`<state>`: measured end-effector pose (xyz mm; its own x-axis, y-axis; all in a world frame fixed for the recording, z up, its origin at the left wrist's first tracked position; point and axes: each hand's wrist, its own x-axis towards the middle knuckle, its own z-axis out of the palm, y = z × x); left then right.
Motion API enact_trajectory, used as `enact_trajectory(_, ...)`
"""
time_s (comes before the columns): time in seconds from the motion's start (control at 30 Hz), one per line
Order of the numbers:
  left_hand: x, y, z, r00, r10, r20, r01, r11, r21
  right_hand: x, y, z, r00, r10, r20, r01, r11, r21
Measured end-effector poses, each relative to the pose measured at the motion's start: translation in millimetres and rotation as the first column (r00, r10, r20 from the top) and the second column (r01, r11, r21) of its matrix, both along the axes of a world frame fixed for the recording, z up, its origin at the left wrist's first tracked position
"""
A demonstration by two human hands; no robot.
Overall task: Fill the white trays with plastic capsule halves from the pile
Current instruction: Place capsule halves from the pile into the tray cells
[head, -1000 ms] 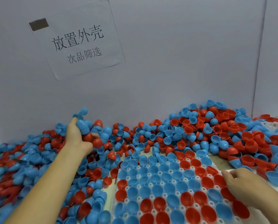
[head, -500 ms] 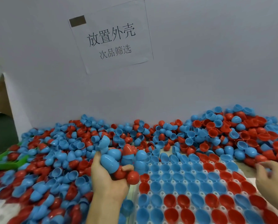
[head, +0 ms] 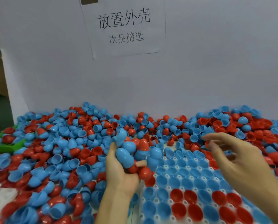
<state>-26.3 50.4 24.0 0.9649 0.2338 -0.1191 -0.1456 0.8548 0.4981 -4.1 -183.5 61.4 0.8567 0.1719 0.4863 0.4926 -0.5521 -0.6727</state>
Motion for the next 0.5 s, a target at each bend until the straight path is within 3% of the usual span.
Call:
enact_trajectory(0.27,5,-12,-4,0.997,-0.073,0.019,0.070,0.990,0.121,3,81,-3,0.960,0.268,-0.084,-0.271,0.962,-0.026)
enact_trajectory(0.5,11,-22,-8,0.995,-0.100,0.014,0.097,0.983,0.155,9,81,-29,0.973,0.223,-0.059,-0.208,0.960,0.188)
